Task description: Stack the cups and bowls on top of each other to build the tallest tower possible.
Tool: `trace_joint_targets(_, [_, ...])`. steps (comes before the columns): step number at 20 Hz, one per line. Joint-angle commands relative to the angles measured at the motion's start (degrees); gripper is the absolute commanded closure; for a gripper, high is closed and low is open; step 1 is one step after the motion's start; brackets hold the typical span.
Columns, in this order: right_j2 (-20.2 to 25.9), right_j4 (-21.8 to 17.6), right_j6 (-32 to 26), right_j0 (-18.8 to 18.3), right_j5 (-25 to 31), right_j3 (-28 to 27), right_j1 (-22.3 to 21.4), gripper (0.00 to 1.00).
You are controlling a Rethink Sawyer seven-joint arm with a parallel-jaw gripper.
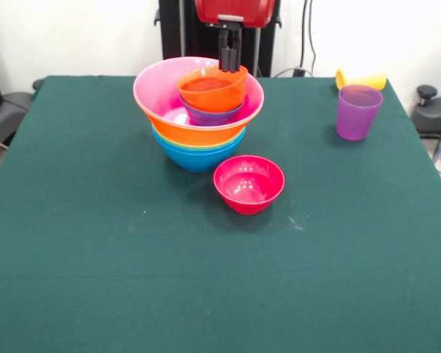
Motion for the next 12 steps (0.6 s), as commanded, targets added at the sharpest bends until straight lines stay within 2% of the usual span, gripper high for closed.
trace_joint_targets(1, [5.6,-2.7,-3.3,-1.3,4.7,2.5,1.8,1.0])
trace_joint_targets(4, [6.8,-2.9,-2.4,-2.9,1.6,3.5,2.8,1.0])
trace_joint_targets(12, [6.3,-4.7,-0.8,-3.0,-2.0,3.6,5.8,1.0])
